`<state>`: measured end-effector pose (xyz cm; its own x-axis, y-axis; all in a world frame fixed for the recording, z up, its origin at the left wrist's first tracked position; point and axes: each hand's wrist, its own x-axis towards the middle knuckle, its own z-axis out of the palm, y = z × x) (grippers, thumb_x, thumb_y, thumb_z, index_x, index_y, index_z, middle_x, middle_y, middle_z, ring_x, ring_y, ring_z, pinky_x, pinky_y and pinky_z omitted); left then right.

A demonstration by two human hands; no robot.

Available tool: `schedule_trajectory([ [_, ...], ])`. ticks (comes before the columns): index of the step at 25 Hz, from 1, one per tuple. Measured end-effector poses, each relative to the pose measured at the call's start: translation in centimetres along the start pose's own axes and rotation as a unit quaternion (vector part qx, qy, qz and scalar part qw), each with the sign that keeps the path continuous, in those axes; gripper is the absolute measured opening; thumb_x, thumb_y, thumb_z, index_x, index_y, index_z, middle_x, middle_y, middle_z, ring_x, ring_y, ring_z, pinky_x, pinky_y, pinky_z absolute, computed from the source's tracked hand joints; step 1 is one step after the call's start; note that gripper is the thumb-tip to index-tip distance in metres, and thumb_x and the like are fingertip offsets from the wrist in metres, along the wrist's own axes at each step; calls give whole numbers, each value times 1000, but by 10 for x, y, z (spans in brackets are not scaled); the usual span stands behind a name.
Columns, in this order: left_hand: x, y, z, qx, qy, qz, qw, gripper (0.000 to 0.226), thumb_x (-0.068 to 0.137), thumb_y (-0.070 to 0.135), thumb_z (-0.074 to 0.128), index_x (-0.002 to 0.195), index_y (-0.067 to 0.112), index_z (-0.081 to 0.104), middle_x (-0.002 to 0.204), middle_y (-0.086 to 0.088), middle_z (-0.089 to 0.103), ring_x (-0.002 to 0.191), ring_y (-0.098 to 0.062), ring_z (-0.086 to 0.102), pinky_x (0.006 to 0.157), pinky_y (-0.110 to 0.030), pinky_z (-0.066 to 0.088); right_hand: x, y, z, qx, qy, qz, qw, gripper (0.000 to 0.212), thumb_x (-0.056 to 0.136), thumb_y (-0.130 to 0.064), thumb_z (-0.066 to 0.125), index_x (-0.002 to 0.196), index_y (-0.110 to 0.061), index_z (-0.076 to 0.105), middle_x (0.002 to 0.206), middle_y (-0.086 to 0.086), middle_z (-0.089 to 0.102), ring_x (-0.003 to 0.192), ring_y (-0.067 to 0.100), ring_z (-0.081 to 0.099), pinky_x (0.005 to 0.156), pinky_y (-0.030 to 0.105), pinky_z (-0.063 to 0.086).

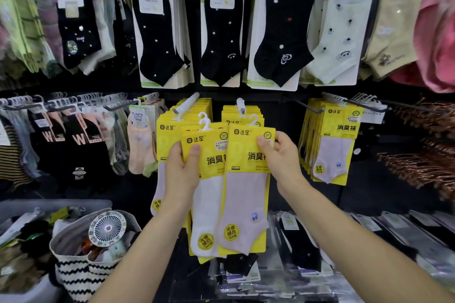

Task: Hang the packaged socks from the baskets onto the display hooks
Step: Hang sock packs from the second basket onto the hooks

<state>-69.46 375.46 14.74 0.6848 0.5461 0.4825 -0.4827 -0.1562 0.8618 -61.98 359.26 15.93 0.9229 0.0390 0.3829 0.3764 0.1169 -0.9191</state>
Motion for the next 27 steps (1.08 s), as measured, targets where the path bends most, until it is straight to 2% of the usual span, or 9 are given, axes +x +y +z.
schedule_trajectory([
  [5,5,5,-24,7,25,6,1000,13,97,21,47,104,17,58,94,7,67,78,-4,66,59,-14,52,28,-8,4,-58,40,-26,997,6,91,-22,58,90,-27,54,94,0,66,90,18,65,78,38,55],
  [9,-2,15,-31,1,22,15,1000,29,97,19,48,86,43,60,88,12,67,74,0,66,55,-11,50,35,0,20,-128,36,-51,990,16,90,-26,59,79,-32,50,79,-12,62,80,11,62,71,31,53],
  [12,-6,17,-30,8,10,24,1000,45,97,18,47,85,59,60,92,12,67,84,-10,67,67,-24,56,41,10,27,-136,55,-32,989,10,89,-28,60,84,-29,52,78,-11,63,82,13,63,64,25,49],
  [16,-3,8,-24,28,7,-14,999,18,96,19,48,110,13,58,99,6,70,88,-17,68,74,-38,58,45,15,26,-129,63,1,990,14,88,-32,62,96,-22,54,88,-3,66,86,16,64,72,33,53],
  [18,-3,5,-20,30,4,-21,999,14,96,20,49,105,16,58,103,-4,68,92,-22,67,77,-41,56,36,18,20,-134,95,-1,986,28,85,-36,65,104,-21,50,93,-1,61,87,16,61,73,32,51],
  [20,-3,5,-15,32,2,-17,999,9,96,21,49,98,25,58,102,-2,68,92,-19,67,74,-34,57,24,21,12,-138,116,-36,983,33,82,-40,67,103,-23,47,91,-2,53,85,15,55,71,27,47],
  [22,-3,3,-7,26,-4,-22,999,11,96,21,49,93,28,56,102,-3,67,92,-17,66,73,-30,57,9,19,10,-97,44,-47,993,27,80,-40,69,92,-27,49,84,-5,52,78,10,52,66,16,44],
  [24,-5,2,4,14,-19,-31,999,8,95,20,50,97,25,57,104,-6,66,97,-23,64,81,-39,55,-3,15,15,-81,-45,-27,995,28,76,-41,72,87,-29,49,79,-7,51,70,4,49,60,10,43],
  [27,-11,3,20,7,-32,-19,999,11,93,18,54,103,20,57,100,3,66,94,-16,64,78,-30,55,-10,7,19,-97,-70,-13,993,35,75,-41,73,90,-15,55,81,-1,56,70,10,53,67,27,48],
])
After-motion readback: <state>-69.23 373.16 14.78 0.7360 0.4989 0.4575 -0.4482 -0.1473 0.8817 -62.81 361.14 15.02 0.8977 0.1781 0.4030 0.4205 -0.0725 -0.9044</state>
